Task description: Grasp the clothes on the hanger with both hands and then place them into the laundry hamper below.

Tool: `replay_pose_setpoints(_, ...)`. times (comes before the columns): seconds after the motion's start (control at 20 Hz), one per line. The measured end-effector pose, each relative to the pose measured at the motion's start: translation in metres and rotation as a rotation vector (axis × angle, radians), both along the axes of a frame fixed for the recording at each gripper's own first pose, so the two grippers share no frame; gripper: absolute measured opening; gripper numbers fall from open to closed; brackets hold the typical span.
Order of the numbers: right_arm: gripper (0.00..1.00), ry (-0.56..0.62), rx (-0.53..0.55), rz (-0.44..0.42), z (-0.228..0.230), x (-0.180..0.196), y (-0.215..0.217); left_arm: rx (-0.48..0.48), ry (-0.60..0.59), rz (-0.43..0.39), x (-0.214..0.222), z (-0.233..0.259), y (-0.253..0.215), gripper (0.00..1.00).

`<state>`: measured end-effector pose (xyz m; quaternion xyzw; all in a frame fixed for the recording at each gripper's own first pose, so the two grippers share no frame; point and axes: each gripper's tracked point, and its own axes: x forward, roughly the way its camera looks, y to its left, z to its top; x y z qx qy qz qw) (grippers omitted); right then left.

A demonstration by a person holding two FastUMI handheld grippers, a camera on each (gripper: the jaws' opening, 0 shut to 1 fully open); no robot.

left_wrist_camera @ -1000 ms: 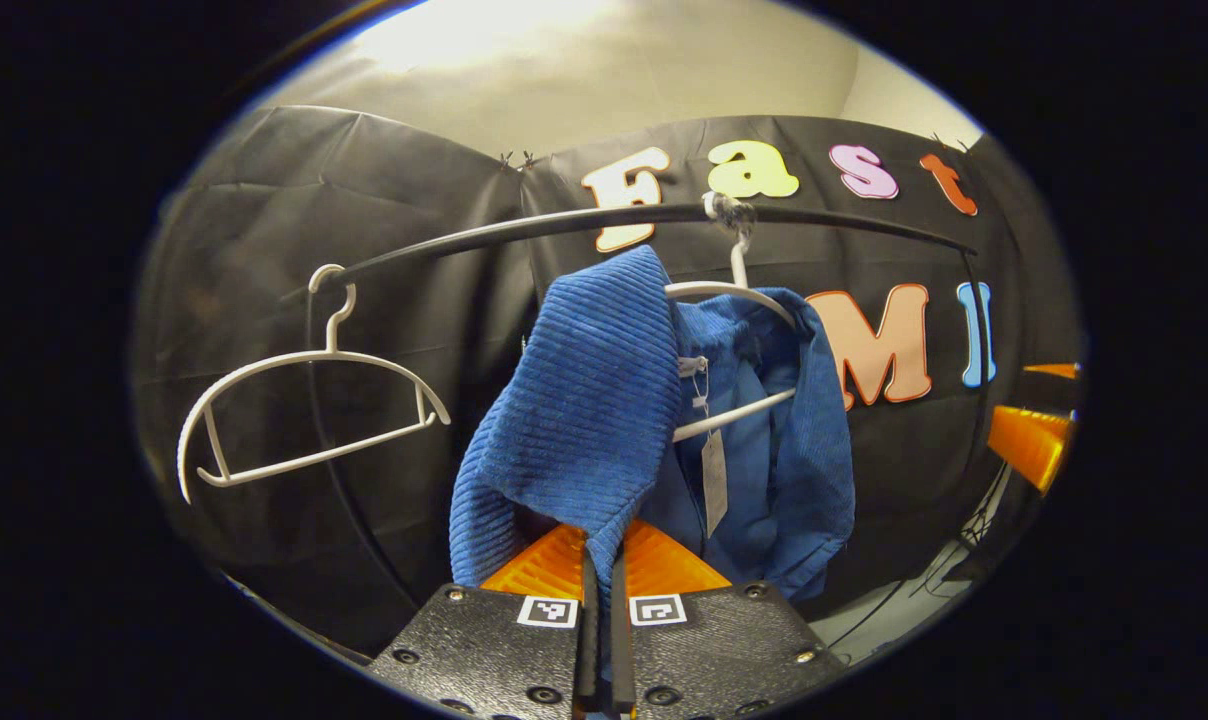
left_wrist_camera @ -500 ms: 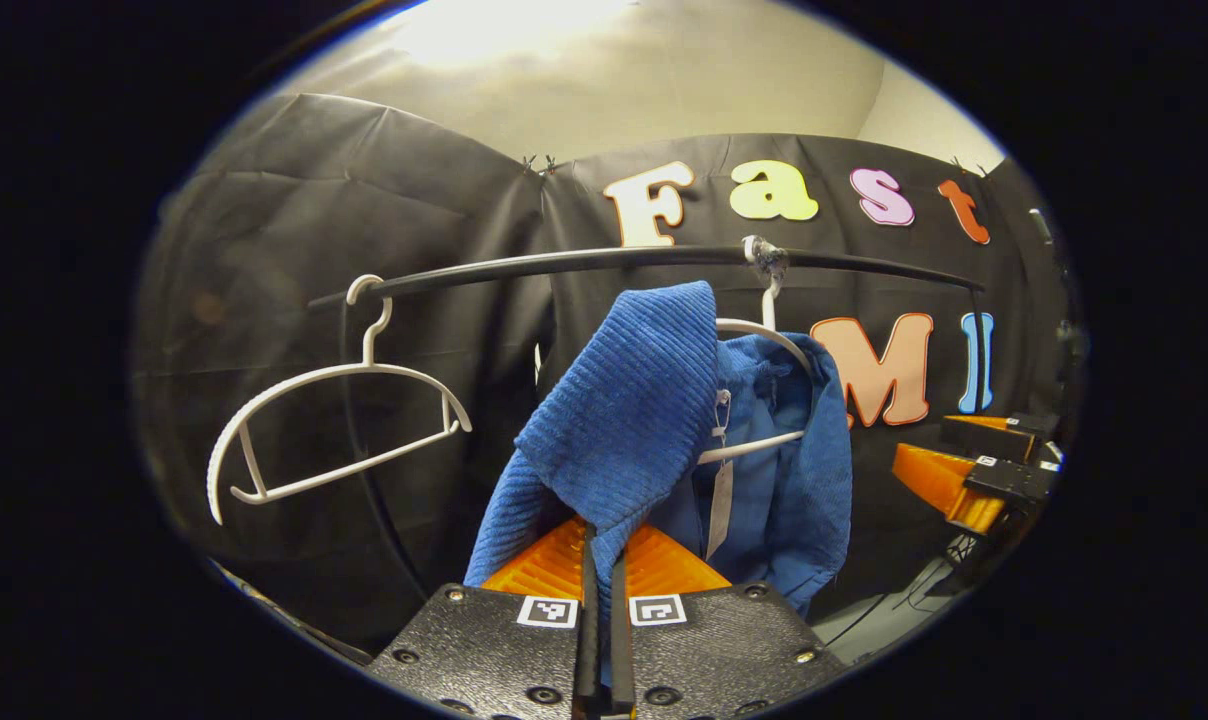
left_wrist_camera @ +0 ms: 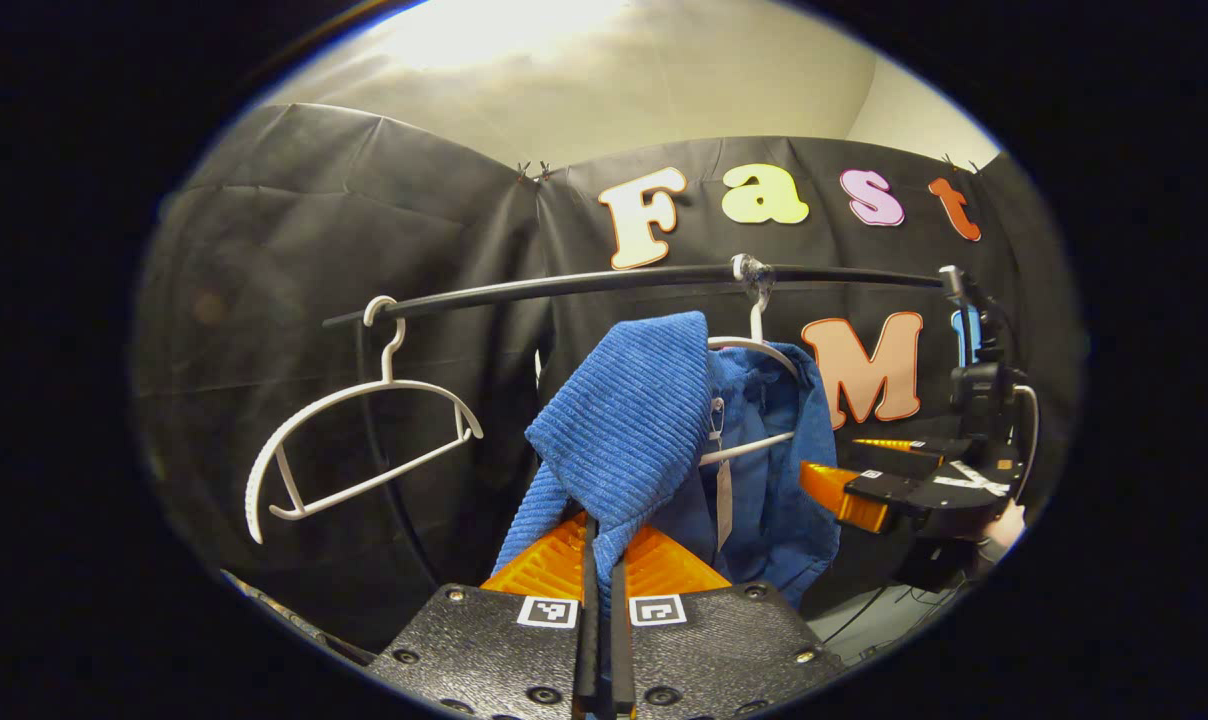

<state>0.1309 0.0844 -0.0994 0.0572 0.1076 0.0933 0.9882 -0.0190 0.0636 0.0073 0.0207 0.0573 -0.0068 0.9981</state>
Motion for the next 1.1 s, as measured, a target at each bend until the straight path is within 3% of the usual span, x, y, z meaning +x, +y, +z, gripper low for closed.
replay_pose_setpoints(0.15,0.96,0.043,-0.004,0.007,-0.017,0.012,0.005,0.001,-0.016,0.015,-0.005,0.009,0.006,0.04)
replay_pose_setpoints(0.25,0.83,0.067,-0.017,0.006,-0.027,0.017,0.004,0.007,-0.024,0.033,-0.009,0.013,0.011,0.06)
replay_pose_setpoints(0.3,0.86,0.08,-0.026,0.004,-0.031,0.02,0.005,0.014,-0.028,0.037,-0.01,0.016,0.012,0.05)
replay_pose_setpoints(0.6,0.13,0.133,-0.071,-0.058,-0.05,0.023,-0.009,0.059,-0.048,0.056,-0.014,0.027,0.015,0.05)
replay_pose_setpoints(0.7,0.03,0.128,-0.078,-0.072,-0.047,0.024,-0.016,0.059,-0.048,0.073,-0.015,0.029,0.019,0.05)
replay_pose_setpoints(0.75,0.07,0.124,-0.09,-0.078,-0.046,0.025,-0.02,0.058,-0.051,0.078,-0.015,0.031,0.02,0.04)
replay_pose_setpoints(0.85,0.03,0.115,-0.121,-0.099,-0.042,0.028,-0.031,0.054,-0.06,0.082,-0.017,0.036,0.021,0.04)
replay_pose_setpoints(1.1,0.1,0.087,-0.113,-0.166,-0.027,0.037,-0.065,0.026,-0.088,0.077,-0.021,0.049,0.026,0.05)
